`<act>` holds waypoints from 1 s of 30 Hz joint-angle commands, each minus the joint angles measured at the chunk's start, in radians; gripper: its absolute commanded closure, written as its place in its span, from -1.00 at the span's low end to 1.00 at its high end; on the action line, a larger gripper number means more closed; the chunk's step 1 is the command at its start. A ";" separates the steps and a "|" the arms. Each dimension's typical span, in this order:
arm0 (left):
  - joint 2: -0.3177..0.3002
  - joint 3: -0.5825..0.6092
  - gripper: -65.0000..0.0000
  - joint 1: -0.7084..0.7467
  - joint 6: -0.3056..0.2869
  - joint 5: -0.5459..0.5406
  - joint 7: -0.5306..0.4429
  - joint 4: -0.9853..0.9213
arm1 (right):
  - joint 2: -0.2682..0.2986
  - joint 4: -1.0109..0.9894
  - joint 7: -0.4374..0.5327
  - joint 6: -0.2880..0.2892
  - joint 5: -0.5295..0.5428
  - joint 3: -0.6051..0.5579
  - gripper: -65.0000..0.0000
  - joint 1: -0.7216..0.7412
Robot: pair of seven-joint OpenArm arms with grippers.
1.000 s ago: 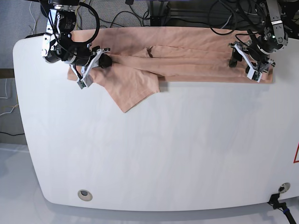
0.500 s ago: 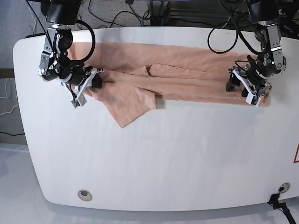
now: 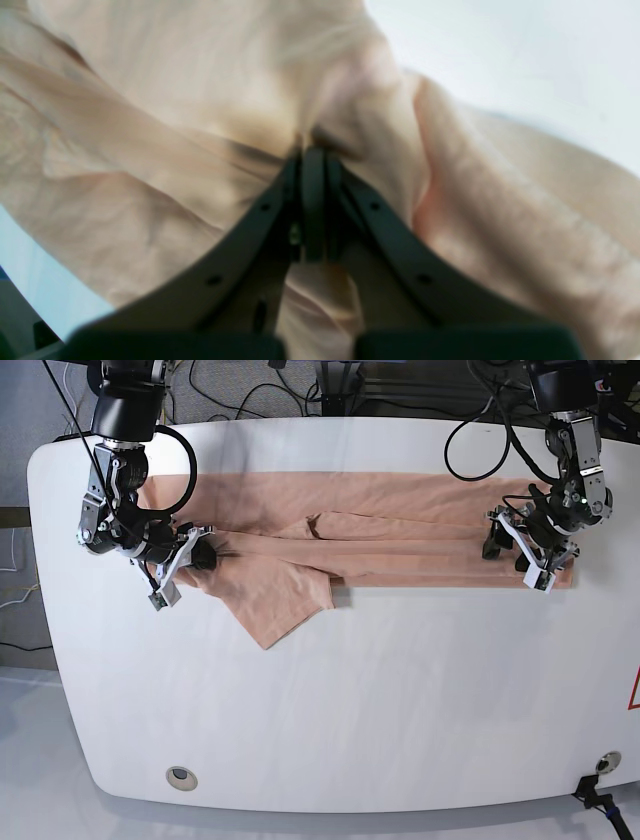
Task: Fold the T-shirt properly
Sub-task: 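Move the right gripper to the hanging sleeve flap and grasp it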
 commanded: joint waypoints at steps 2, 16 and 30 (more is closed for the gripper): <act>-0.011 -0.001 -0.14 -0.008 0.002 0.010 0.017 0.010 | 0.012 0.084 -0.019 -0.010 -0.029 0.006 1.00 0.013; -0.012 -0.004 -0.14 -0.042 0.002 0.010 0.020 0.145 | -0.025 0.052 -0.015 -0.012 -0.039 0.006 0.32 0.222; -0.032 -0.007 -0.14 -0.026 0.002 0.007 0.062 0.254 | -0.031 -0.416 0.264 -0.018 -0.039 -0.160 0.33 0.427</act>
